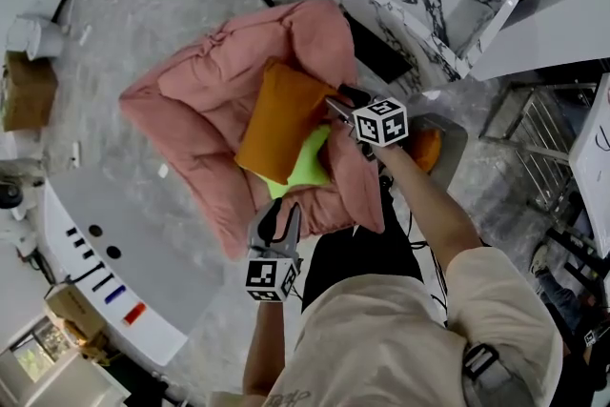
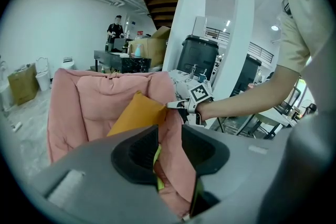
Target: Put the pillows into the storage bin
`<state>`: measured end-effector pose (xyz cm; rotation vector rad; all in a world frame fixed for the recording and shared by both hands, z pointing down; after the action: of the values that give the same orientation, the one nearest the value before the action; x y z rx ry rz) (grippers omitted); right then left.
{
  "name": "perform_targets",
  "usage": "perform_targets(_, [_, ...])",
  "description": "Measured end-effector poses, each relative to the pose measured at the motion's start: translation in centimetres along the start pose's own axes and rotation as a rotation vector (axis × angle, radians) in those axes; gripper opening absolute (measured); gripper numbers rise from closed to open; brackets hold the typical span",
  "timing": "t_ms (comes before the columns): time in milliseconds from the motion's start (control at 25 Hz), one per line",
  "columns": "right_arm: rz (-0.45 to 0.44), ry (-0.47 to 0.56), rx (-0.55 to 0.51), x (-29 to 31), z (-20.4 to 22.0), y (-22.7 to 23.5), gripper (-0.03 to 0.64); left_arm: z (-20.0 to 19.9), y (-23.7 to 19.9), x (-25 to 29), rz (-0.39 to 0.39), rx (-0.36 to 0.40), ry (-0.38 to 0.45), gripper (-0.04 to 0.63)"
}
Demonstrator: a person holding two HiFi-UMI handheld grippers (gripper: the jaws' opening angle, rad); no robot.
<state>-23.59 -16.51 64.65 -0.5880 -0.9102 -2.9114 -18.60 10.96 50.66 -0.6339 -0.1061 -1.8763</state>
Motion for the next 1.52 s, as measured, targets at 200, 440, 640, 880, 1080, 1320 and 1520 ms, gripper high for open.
perform_targets(200, [-0.001,0.036,0.091,-0.9,0.5,-1.0,0.204,0.0,-0.5,0.2,-0.005,-0.012,0.004,0.152])
perform_targets(440, [-0.031,-0.016,0.111,0.4,1.5,-0.9,0.199,-0.2,-1.0,0.1,-0.007,-0.020,0.007,0.152])
perform_targets(640, [-0.070,-0.011,0.140,1.7,1.3,-0.1,0.196,0.4,-1.5,-0.4,-0.011,-0.027,-0.002,0.152])
perform_targets(880, [-0.165,-0.008,0.070,0.8,0.9,-1.3,0.034,1.0,-2.4,-1.0,-0.008,-0.030,-0.003,0.152])
perform_targets(1080, [-0.267,0.002,-0.018,-0.3,0.1,-6.4,0.028,0.2,-2.6,-1.1,0.016,-0.029,0.024,0.152])
perform_targets(1320, [-0.301,0.014,-0.109,-2.9,-0.6,-12.1,0.021,-1.1,-2.5,-1.0,0.070,-0.005,0.057,0.152])
perform_targets(1520, [-0.268,0.036,-0.059,-4.2,-0.2,-13.0,0.020,-1.1,-2.4,-1.2,0.123,0.013,0.061,0.152])
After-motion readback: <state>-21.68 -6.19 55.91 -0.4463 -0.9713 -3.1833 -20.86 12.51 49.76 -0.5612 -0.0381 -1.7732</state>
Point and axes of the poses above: the fingertips, and each gripper's own axes: x forward along the fingers, y to its right, z out of its underside, the point moved 4 cm from there along -x, backward along the fingers, and after that the axes turned 8 degrees about y, right-handed, at the moved point
